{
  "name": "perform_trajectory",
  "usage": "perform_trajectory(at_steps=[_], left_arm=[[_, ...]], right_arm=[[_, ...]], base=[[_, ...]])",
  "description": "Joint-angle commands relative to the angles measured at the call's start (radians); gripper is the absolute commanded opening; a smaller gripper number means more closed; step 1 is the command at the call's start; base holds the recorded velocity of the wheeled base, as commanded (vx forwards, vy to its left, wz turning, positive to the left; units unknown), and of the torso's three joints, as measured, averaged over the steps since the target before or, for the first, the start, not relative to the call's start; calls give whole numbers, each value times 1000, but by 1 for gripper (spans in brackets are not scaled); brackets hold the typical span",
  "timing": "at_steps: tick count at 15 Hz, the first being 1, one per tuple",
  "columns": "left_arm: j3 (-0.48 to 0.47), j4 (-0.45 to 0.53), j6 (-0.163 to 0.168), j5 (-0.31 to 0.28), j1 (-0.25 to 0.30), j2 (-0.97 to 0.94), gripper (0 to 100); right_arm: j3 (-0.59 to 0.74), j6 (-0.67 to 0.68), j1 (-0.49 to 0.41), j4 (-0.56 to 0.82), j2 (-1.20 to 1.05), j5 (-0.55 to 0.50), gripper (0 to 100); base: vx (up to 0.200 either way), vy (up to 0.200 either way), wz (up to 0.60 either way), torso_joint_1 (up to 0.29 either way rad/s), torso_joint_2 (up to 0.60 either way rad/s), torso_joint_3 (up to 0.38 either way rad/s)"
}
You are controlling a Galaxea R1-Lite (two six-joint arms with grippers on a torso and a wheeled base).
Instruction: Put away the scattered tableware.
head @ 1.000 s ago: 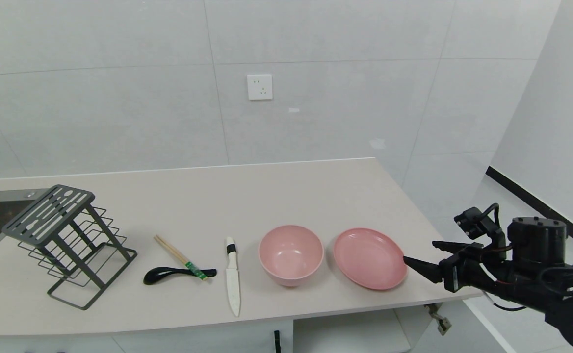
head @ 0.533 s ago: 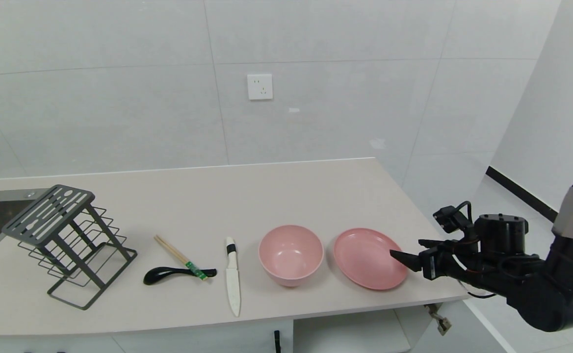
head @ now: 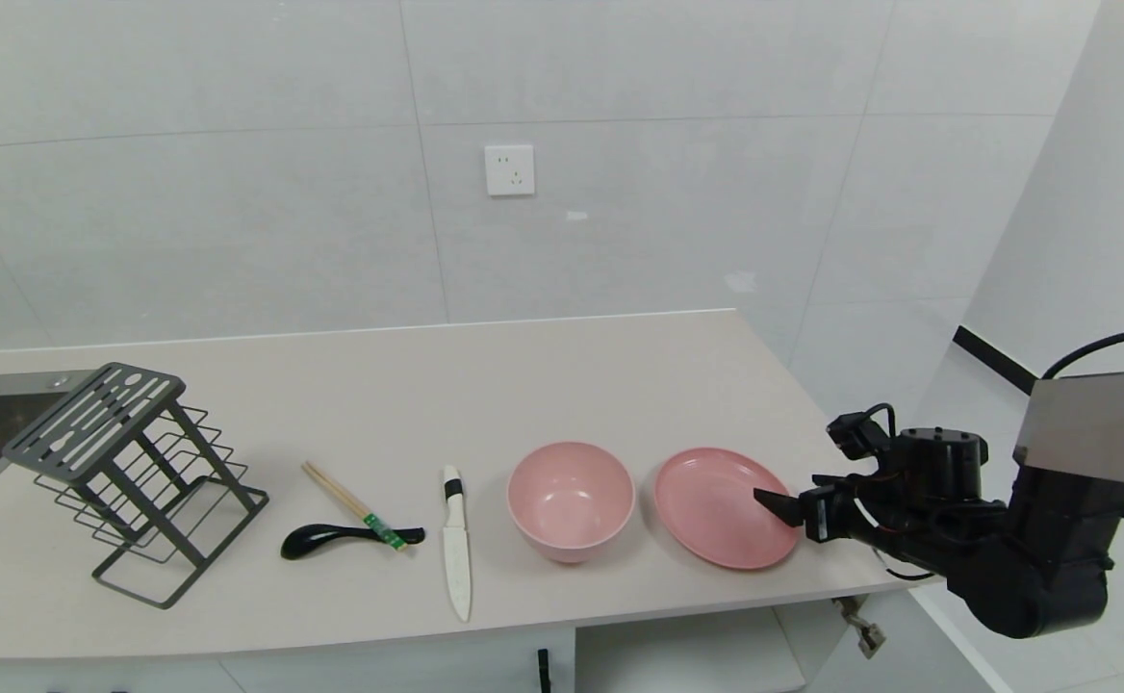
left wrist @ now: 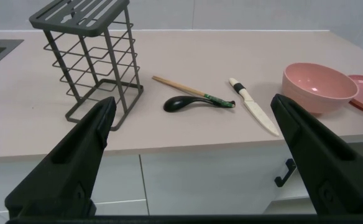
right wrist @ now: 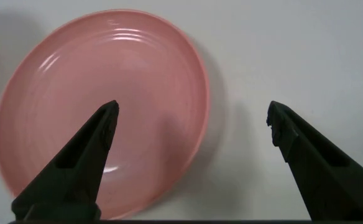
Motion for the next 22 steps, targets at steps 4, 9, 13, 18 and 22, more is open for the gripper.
perform_trajectory(at_steps=[4, 9, 13, 18, 22], left_arm=[[0, 0, 0, 0, 0, 1, 100], [0, 0, -2, 0, 0, 1, 100], [0, 0, 0, 0, 0, 1, 100], [0, 0, -2, 1, 0, 1, 100], [0, -2, -2, 0, 2, 1, 100]], right_arm=[[-57, 19, 35, -46, 88, -9, 100], [-54, 20, 70, -58, 101, -9, 100], [-36, 20, 69, -58, 104, -14, 0], [-42, 91, 40, -58, 113, -127, 0], [-37, 95, 29, -82, 58, -123, 0]], base=[[0, 0, 0, 0, 0, 0], [0, 0, 0, 0, 0, 0], [0, 0, 0, 0, 0, 0], [0, 0, 0, 0, 0, 0], [0, 0, 0, 0, 0, 0]])
